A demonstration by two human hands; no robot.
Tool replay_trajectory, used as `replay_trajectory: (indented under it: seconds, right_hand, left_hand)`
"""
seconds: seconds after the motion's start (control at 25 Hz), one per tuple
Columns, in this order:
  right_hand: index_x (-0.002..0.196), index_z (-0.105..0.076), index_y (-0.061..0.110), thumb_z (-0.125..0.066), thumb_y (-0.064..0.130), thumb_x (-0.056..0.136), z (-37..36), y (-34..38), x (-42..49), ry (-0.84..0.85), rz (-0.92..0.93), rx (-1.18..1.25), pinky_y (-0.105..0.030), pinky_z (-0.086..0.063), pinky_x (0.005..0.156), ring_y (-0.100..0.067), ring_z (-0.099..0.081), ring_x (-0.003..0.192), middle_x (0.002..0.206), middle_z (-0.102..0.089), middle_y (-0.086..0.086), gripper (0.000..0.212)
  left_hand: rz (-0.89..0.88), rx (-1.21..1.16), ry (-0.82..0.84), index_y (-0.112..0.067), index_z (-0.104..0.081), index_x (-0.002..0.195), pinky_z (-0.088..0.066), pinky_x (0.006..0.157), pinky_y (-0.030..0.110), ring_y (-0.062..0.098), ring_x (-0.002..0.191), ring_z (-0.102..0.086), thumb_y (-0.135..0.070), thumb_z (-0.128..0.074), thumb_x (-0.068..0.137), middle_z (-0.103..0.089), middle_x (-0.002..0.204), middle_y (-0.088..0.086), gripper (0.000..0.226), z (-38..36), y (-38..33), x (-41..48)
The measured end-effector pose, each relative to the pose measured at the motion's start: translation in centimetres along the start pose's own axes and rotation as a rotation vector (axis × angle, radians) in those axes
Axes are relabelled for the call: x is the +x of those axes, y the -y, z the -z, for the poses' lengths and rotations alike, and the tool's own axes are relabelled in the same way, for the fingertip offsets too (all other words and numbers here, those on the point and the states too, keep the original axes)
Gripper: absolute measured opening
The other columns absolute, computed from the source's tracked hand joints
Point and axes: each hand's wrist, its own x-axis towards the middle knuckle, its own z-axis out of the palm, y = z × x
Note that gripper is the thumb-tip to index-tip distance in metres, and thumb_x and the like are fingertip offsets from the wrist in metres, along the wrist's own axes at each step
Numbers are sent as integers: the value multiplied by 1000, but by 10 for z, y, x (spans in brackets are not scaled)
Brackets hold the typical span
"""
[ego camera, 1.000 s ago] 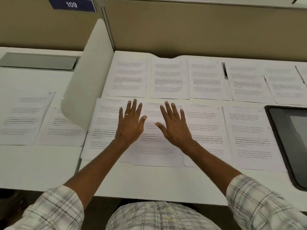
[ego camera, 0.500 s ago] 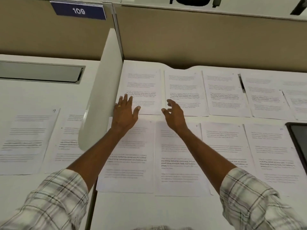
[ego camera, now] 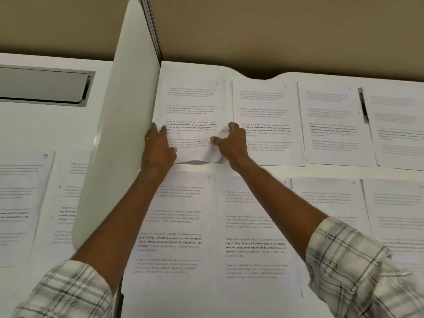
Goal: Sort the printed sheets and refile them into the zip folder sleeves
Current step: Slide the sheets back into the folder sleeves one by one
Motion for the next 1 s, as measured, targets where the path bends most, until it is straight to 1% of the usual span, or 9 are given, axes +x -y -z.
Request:
replay_trajectory:
  seconds: [0.16,0.32,0.44,0.52,0.68,0.76,0.84,0.92,1.0]
  right_hand:
    - [145,-45,8,-78,22,89,-2,6,8,-20,-112,112,-34,-47,103,-24,-57,121,135,-58,-11,66]
    - [122,-65,14,-75,25,88,-1,0,14,-48,-101,92,-43,-54,99,-23,-67,106,116,-71,-3,37]
    - [111,-72,15,-74,18,89,1,-1,14,-18,-80,151,-40,-59,88,-24,-71,100,108,-74,-2,22]
    - [109,-72,18,-74,19,89,4,-1,13,7,-85,194,-38,-59,80,-25,-72,101,109,-73,-2,20]
    - [115,-69,19,-76,30,80,11,-7,15,41,-66,296,-42,-61,90,-21,-72,104,114,-74,-3,37]
    - [120,-66,13,-75,20,88,24,-7,9,68,-38,352,-25,-60,71,-18,-71,94,113,-74,-8,33]
    - [119,-65,9,-71,13,93,39,-13,4,91,-18,375,-16,-48,53,-16,-67,81,105,-75,-10,27]
    - [116,-67,10,-72,11,92,53,-18,-6,117,-16,431,-23,-53,63,-21,-70,84,102,-76,-9,25]
    - [117,-67,9,-75,10,90,66,-23,-18,142,-40,465,-40,-59,84,-28,-74,99,108,-78,-9,28]
  left_hand:
    - [39,9,15,-5,-26,161,-15,125,38,31,158,-7,-11,-68,98,-6,172,16,76,6,-1,5]
    - [70,-9,9,-6,-29,159,-22,122,42,39,153,-15,-9,-73,94,-18,167,18,79,5,-2,8]
    - [76,-12,10,-6,-29,159,-26,119,43,39,147,-25,-9,-77,90,-31,159,20,84,7,-2,11]
    - [68,-52,-1,-8,-23,161,-26,118,42,37,147,-24,-9,-75,90,-32,159,18,87,7,-5,6]
    - [81,-171,-102,-7,-17,162,-24,122,44,34,151,-23,-16,-58,103,-31,162,15,73,7,-11,-4]
    - [139,-287,-163,-9,-27,161,-35,118,40,29,143,-41,-21,-58,104,-44,156,14,67,10,-11,-2]
    - [213,-479,-175,-14,-45,153,-49,103,33,20,120,-61,-22,-65,100,-63,137,8,57,16,-10,0]
    - [228,-664,-146,-19,-61,139,-57,97,35,17,105,-70,-19,-72,95,-74,118,2,46,19,-7,-3]
    - [211,-721,-117,-21,-68,130,-60,93,38,19,101,-73,-16,-76,92,-76,110,0,39,21,-8,-13]
